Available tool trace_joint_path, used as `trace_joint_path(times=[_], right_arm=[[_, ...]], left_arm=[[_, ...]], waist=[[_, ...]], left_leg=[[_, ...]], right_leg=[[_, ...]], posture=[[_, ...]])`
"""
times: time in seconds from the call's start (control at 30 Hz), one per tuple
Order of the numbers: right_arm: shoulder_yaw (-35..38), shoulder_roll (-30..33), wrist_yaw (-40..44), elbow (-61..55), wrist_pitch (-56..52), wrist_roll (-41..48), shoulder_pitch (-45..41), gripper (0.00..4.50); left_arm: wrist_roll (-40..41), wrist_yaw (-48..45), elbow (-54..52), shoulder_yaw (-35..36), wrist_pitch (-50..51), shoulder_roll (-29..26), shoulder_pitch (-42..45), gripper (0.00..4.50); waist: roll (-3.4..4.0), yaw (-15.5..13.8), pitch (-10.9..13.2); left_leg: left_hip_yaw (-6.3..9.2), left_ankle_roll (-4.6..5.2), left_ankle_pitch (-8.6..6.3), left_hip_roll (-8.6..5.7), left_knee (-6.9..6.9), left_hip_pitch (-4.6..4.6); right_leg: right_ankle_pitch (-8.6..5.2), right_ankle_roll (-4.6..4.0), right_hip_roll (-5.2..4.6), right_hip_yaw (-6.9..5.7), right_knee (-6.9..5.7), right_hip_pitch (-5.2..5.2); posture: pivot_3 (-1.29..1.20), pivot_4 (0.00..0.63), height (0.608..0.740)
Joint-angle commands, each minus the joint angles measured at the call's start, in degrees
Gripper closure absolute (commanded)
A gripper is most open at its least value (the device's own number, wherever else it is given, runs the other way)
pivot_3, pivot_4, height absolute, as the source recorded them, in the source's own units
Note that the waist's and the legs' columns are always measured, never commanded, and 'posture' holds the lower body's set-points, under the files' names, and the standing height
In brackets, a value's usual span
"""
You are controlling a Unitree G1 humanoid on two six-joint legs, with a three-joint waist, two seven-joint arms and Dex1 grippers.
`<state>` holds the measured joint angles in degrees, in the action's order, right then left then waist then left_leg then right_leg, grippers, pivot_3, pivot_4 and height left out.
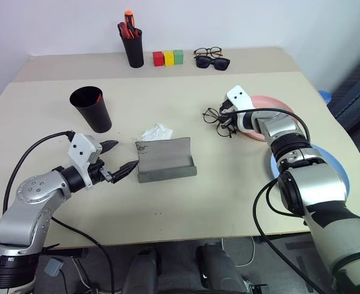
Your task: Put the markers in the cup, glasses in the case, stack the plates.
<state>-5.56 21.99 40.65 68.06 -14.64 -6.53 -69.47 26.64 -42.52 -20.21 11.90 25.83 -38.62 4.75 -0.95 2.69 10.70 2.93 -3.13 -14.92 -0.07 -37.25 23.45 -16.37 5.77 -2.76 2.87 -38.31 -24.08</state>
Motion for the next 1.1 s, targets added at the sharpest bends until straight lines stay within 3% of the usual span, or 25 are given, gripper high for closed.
trace_joint_path(times=[0.03, 0.4, 0.5, 0.57, 1.1], right_arm=[[0.5, 0.1, 0.3, -0.4, 0.5, 0.2, -1.1, 4.47], [1.1, 1.1, 0.8, -1.2, 1.0, 0.5, -2.3, 4.47], [2.4, 2.3, 1.1, -0.5, -0.6, 1.4, -3.8, 3.69], [2.2, 2.7, 0.7, -0.1, -0.6, 0.9, -3.8, 2.74], [2.6, 0.6, -0.8, 4.6, 0.6, 0.6, -2.6, 2.74]], left_arm=[[-0.4, -0.5, -0.1, 0.2, -1.7, 0.0, -0.2, 0.0], [-0.4, 0.7, -2.4, -0.2, 0.1, 0.4, 0.2, 0.0], [-0.1, 1.1, -2.9, -0.1, 1.0, 0.3, 0.5, 0.0], [-0.1, 1.1, -2.9, -0.2, 1.3, 0.3, 0.8, 0.0], [-1.0, -0.8, 0.6, -0.1, -1.8, 0.6, 0.4, 0.0]], waist=[[0.01, 0.0, 0.0], [0.01, 0.0, 0.0], [0.03, -0.1, 0.0], [0.03, -0.1, 0.0], [0.03, 0.0, 0.0]], left_leg=[[0.0, 0.0, 0.0, 0.0, 0.0, 0.0], [-0.01, 0.0, 0.0, 0.0, 0.0, 0.0], [-0.01, 0.0, 0.0, 0.0, 0.0, 0.0], [0.0, 0.0, 0.0, 0.0, 0.0, 0.0], [-0.02, 0.0, 0.0, 0.0, 0.01, 0.0]], right_leg=[[0.0, 0.0, -0.01, 0.0, 0.0, 0.0], [0.0, 0.0, -0.01, 0.0, 0.0, 0.0], [0.0, 0.0, -0.02, 0.0, 0.0, 0.0], [0.0, 0.0, -0.02, 0.0, 0.0, 0.0], [0.0, 0.0, -0.01, 0.01, 0.0, 0.0]], posture=[[0.0, 0.15, 0.74], [0.0, 0.15, 0.74], [0.0, 0.15, 0.74], [0.0, 0.15, 0.74], [0.0, 0.15, 0.74]])
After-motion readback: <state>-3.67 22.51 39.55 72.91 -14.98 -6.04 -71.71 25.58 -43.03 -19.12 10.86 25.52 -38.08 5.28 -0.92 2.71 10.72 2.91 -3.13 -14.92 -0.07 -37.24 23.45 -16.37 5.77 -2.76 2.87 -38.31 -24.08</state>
